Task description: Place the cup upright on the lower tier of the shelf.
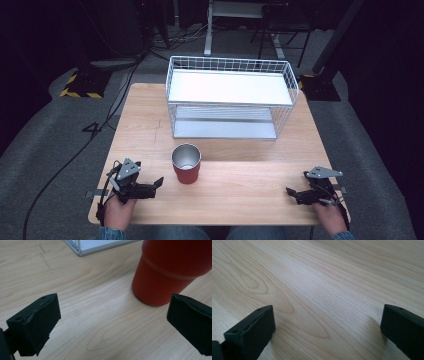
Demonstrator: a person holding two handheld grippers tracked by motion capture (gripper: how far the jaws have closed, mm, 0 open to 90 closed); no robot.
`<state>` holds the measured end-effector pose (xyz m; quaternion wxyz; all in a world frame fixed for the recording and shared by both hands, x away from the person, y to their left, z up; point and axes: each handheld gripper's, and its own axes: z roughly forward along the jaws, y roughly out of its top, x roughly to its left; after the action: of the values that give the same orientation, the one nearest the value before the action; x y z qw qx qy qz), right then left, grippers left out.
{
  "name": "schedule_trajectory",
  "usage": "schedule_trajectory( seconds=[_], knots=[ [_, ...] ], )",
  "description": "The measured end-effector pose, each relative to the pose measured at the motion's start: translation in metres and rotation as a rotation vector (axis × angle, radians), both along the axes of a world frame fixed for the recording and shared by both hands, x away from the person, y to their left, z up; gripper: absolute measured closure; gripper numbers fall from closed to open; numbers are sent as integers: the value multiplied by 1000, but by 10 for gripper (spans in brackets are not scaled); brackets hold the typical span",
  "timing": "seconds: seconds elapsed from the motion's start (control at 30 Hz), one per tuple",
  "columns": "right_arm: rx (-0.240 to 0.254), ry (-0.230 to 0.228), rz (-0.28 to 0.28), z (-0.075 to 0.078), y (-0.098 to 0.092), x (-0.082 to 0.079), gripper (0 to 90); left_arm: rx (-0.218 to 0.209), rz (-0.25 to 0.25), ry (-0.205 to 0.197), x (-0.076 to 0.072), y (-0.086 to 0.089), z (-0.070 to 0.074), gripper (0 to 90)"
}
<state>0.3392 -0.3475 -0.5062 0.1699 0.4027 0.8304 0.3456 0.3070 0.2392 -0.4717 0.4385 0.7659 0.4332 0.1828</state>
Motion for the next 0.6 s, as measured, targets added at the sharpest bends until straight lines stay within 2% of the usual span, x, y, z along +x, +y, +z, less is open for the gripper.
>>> schedule_trajectory(
  seconds=[0.07,0.1,0.17,0.23,0.27,0.3,0.33,0.4,0.6],
  knots=[
    [0,0,0,0,0,0,0,-17,-22,-23,-1,-1,2,0],
    [0,0,0,0,0,0,0,-43,-33,-42,-3,-1,3,0],
    [0,0,0,0,0,0,0,-51,-40,-51,-3,-1,4,0],
    [0,0,0,0,0,0,0,-75,-48,-87,-6,-2,6,0],
    [0,0,0,0,0,0,0,-75,-48,-87,-6,-2,6,0],
    [0,0,0,0,0,0,0,-100,-53,-103,-7,-2,6,0],
    [0,0,0,0,0,0,0,-100,-53,-103,-7,-2,6,0],
    [-1,0,0,0,0,0,0,-134,-71,-123,-9,-5,6,0],
    [-1,0,-1,0,0,0,0,-148,-91,-148,-10,-15,6,0]
  ],
)
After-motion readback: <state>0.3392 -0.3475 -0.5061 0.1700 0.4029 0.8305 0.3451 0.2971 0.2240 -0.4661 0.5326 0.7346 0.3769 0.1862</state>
